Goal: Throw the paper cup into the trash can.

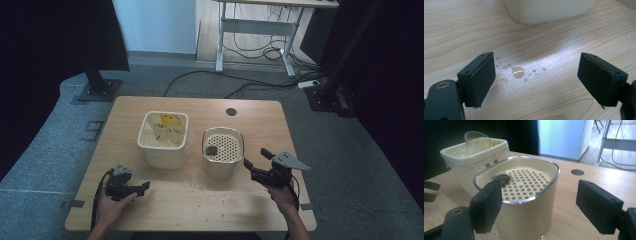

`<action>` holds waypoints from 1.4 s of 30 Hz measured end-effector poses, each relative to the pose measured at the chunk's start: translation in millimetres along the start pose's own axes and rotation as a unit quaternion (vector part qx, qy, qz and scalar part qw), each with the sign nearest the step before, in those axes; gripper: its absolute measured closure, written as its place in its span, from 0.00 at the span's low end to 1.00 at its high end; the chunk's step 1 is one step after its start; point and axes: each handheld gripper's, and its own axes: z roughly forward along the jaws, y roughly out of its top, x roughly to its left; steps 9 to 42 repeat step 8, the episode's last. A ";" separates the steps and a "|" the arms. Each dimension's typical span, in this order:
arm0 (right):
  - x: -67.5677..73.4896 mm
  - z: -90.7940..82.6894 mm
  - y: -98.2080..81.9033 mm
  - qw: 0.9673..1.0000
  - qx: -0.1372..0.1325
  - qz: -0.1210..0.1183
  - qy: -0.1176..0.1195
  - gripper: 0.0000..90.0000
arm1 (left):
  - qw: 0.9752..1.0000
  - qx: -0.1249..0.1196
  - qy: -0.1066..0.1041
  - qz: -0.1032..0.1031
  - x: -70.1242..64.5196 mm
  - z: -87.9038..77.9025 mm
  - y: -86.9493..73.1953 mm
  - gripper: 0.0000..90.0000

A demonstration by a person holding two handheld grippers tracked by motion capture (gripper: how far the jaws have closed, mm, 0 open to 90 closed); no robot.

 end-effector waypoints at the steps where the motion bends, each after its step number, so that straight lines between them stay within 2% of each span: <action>1: -1.3 -0.2 -2.4 1.000 0.000 0.002 -0.001 0.23 | 1.000 -0.001 0.000 -0.001 0.1 -0.1 0.1 0.17; 8: -5.6 1.8 -13.6 1.000 0.007 0.008 -0.004 0.22 | 1.000 -0.004 0.004 0.000 1.4 0.0 0.6 0.17; 42: -5.6 1.8 -13.6 1.000 0.007 0.008 -0.004 0.22 | 1.000 -0.004 0.004 0.000 1.4 0.0 0.6 0.17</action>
